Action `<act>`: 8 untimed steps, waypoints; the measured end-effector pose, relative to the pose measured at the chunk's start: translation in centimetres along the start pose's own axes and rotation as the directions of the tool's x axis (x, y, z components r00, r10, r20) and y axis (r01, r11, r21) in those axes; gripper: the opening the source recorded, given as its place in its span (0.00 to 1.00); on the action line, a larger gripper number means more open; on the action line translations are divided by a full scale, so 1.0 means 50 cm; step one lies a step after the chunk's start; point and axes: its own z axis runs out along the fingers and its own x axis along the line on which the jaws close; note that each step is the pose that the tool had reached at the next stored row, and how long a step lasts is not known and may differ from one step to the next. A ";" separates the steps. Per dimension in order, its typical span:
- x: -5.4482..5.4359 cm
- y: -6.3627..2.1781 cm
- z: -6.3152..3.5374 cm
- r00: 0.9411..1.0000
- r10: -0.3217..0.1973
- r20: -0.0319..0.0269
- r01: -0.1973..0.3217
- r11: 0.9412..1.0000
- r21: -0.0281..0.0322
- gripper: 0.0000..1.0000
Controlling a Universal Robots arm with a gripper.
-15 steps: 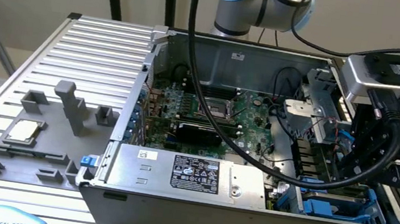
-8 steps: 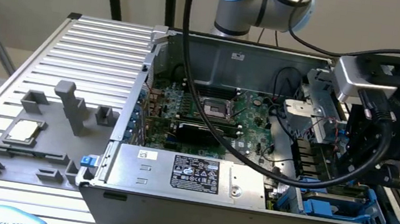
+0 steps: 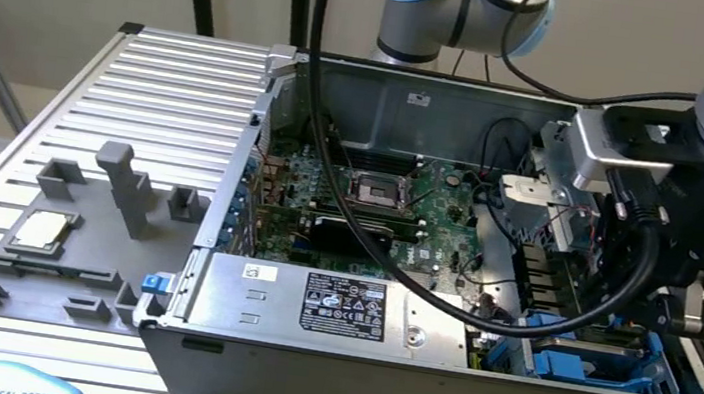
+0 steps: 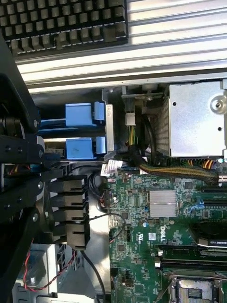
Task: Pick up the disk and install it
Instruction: 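Insert the second disk wire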
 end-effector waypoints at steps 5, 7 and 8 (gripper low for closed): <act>0.004 0.000 0.011 1.000 0.000 0.000 0.000 1.000 0.008 0.16; 0.005 -0.001 0.013 1.000 0.000 -0.001 0.000 1.000 0.008 0.16; 0.007 -0.002 0.013 1.000 0.000 -0.001 0.000 1.000 0.008 0.16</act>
